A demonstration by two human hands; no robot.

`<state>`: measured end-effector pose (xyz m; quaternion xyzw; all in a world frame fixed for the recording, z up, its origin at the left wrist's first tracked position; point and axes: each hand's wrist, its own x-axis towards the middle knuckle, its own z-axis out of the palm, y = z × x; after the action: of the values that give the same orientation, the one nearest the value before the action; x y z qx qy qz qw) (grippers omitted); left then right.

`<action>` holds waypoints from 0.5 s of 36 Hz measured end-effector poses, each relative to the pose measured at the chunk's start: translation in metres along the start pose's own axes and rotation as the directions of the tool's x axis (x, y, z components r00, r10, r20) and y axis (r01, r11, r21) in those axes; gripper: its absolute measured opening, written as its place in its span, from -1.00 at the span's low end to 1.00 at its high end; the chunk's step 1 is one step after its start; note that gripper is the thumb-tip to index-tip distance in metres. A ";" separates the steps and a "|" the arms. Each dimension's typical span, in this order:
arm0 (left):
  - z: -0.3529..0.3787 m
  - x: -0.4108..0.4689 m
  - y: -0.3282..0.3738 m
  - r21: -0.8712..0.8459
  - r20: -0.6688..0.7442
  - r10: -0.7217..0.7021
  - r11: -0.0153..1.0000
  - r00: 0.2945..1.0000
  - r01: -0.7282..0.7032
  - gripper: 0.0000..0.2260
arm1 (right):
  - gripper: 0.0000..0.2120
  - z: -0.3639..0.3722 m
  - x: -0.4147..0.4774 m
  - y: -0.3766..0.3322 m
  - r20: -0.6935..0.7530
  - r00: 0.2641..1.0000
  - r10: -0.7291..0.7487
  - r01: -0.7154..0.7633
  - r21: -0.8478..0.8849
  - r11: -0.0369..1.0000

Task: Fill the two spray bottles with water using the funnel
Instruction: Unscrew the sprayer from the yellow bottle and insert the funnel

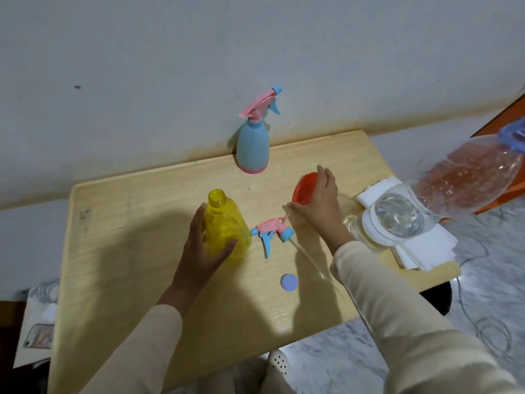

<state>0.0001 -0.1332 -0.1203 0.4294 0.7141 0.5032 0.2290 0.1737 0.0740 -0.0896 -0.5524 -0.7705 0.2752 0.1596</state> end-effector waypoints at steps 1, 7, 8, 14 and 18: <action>0.000 0.000 -0.001 0.012 0.004 0.011 1.000 1.000 -0.011 -0.19 | 0.04 0.004 0.000 0.000 0.002 1.000 0.004 -0.004 0.018 1.000; 0.002 -0.006 -0.001 0.037 0.018 0.031 0.999 0.999 -0.032 -0.21 | -0.06 0.015 -0.008 -0.002 -0.048 0.999 0.008 -0.006 0.049 0.999; 0.002 -0.006 0.000 0.037 0.016 0.033 0.999 0.999 -0.033 -0.22 | -0.06 0.014 -0.009 -0.002 -0.045 0.999 0.004 -0.002 0.050 0.999; 0.004 -0.010 0.005 0.059 0.004 0.020 0.998 1.000 -0.020 -0.22 | -0.08 -0.010 -0.017 -0.028 -0.089 0.996 -0.015 0.046 0.358 0.933; 0.006 -0.018 0.011 0.031 -0.043 0.010 0.999 0.999 -0.008 -0.25 | -0.14 -0.033 -0.037 -0.071 -0.113 0.988 -0.106 0.150 0.527 0.837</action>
<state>0.0185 -0.1435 -0.1147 0.4251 0.7246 0.5024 0.2046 0.1502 0.0303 -0.0178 -0.4438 -0.6920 0.4450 0.3553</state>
